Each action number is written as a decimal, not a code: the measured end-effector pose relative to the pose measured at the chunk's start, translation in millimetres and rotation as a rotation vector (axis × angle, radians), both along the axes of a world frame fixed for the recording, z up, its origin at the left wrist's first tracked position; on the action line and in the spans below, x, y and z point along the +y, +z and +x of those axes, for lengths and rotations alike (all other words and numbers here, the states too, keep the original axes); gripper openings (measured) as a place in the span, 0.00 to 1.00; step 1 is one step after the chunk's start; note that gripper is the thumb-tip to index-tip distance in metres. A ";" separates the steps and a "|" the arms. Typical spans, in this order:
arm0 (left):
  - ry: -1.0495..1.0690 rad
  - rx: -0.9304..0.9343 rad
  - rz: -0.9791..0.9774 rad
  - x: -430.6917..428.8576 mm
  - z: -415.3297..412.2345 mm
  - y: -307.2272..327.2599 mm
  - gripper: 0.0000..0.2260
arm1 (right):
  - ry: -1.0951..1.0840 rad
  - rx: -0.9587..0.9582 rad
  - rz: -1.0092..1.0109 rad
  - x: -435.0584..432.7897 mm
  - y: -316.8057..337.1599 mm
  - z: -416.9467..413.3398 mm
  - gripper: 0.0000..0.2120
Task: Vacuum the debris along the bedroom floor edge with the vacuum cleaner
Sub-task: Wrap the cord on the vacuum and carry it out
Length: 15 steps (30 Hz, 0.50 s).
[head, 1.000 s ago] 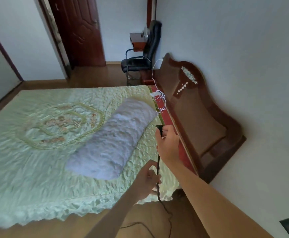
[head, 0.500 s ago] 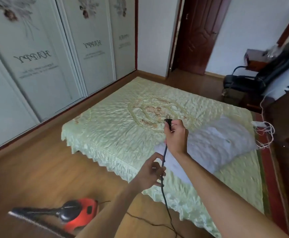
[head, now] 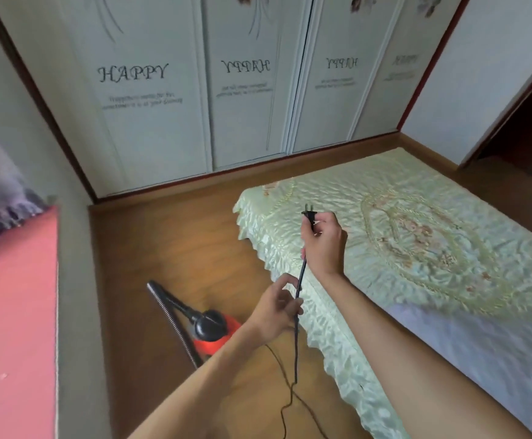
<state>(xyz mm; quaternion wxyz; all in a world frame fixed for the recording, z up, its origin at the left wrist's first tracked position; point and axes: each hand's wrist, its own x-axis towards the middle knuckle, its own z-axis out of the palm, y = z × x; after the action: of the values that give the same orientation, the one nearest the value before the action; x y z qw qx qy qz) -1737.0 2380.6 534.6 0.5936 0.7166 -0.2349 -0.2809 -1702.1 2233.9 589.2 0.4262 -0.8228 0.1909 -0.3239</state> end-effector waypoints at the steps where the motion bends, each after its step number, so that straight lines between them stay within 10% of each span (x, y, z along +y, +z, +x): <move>1: 0.034 0.013 0.008 5.3 3.0 -2.9 0.10 | 0.026 0.011 0.012 7.7 -3.4 8.5 0.07; 15: 0.361 -0.091 0.271 21.9 63.3 -57.5 0.11 | 0.363 0.144 0.194 38.8 -53.7 102.2 0.07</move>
<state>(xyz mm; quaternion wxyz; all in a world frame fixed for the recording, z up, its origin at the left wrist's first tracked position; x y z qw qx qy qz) -1673.7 2402.5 477.1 0.5214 0.8321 -0.0896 -0.1663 -1600.0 2272.7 535.6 0.5402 -0.8197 0.0996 -0.1623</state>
